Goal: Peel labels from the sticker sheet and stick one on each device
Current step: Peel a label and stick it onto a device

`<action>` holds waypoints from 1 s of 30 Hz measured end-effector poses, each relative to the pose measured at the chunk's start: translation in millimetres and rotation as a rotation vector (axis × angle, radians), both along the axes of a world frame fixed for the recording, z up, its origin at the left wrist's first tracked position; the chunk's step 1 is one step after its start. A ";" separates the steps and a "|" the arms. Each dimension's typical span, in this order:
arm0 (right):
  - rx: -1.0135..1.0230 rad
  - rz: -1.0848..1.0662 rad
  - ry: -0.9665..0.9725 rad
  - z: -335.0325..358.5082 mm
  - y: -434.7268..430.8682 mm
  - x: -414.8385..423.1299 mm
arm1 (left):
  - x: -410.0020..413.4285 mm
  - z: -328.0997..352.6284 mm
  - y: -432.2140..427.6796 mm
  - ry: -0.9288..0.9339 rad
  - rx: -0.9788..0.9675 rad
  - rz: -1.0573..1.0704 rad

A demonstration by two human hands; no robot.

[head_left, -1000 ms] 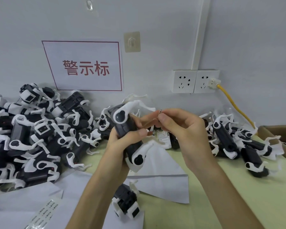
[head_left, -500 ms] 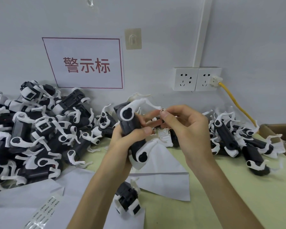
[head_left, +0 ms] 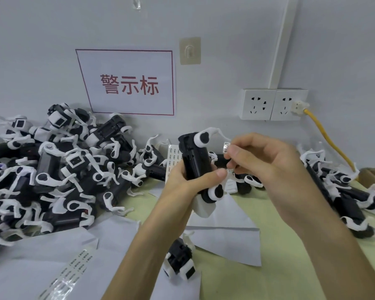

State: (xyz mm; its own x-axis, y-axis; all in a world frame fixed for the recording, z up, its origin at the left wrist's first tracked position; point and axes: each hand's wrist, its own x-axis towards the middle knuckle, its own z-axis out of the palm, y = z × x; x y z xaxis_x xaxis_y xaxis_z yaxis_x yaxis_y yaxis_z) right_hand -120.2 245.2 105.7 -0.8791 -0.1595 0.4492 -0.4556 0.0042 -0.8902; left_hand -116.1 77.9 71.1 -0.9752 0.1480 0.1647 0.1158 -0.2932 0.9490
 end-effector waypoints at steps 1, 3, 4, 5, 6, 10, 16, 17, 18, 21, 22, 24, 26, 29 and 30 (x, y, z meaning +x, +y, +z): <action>0.018 -0.005 -0.003 -0.5 -2.0 0.7 | -0.5 -1.1 0.2 0.012 0.014 -0.013; 0.048 -0.017 -0.004 -2.1 -6.4 1.8 | -1.2 -2.5 1.1 0.041 0.039 -0.039; 0.065 -0.025 -0.005 -2.7 -8.8 2.3 | -1.2 -2.5 1.9 0.051 0.043 -0.046; 0.081 -0.038 -0.002 -3.0 -11.1 2.7 | -1.2 -3.0 2.7 0.060 0.044 -0.049; 0.092 -0.054 0.003 -3.9 -13.2 2.5 | -1.1 -3.1 3.3 0.068 0.045 -0.050; 0.088 -0.094 0.027 -6.6 -18.2 2.9 | -2.3 -3.6 4.2 0.068 0.017 0.021; 0.136 -0.151 0.101 -8.9 -22.2 4.1 | -0.6 -2.1 8.0 0.096 -0.048 0.080; 0.144 -0.158 0.108 -8.9 -22.5 4.2 | -0.7 -1.9 8.2 0.102 -0.062 0.084; 0.151 -0.165 0.112 -9.1 -22.8 4.1 | -1.0 -2.1 8.4 0.109 -0.074 0.088; 0.169 -0.188 0.112 -9.5 -23.5 3.3 | -1.7 -2.3 8.5 0.135 -0.090 0.098; 0.170 -0.192 0.113 -9.5 -23.6 3.2 | -1.8 -2.0 8.5 0.143 -0.091 0.100; 0.170 -0.197 0.117 -9.4 -23.3 3.4 | -1.6 -1.8 8.6 0.165 -0.107 0.101; 0.171 -0.202 0.116 -9.3 -23.2 3.5 | -2.0 -2.2 8.4 0.183 -0.116 0.097; 0.183 -0.216 0.115 -8.9 -23.5 3.4 | -1.9 -2.3 8.8 0.196 -0.115 0.089; 0.183 -0.220 0.115 -9.0 -23.6 3.4 | -2.2 -2.5 8.9 0.199 -0.115 0.090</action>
State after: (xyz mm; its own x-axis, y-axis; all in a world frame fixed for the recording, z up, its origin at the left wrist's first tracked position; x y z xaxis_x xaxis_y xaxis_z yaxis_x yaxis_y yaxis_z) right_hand -116.8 221.6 96.7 -0.8466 -0.0584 0.5290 -0.5236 0.2696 -0.8082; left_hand -118.3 86.8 68.6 -0.9351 0.0913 0.3423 0.3248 -0.1647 0.9313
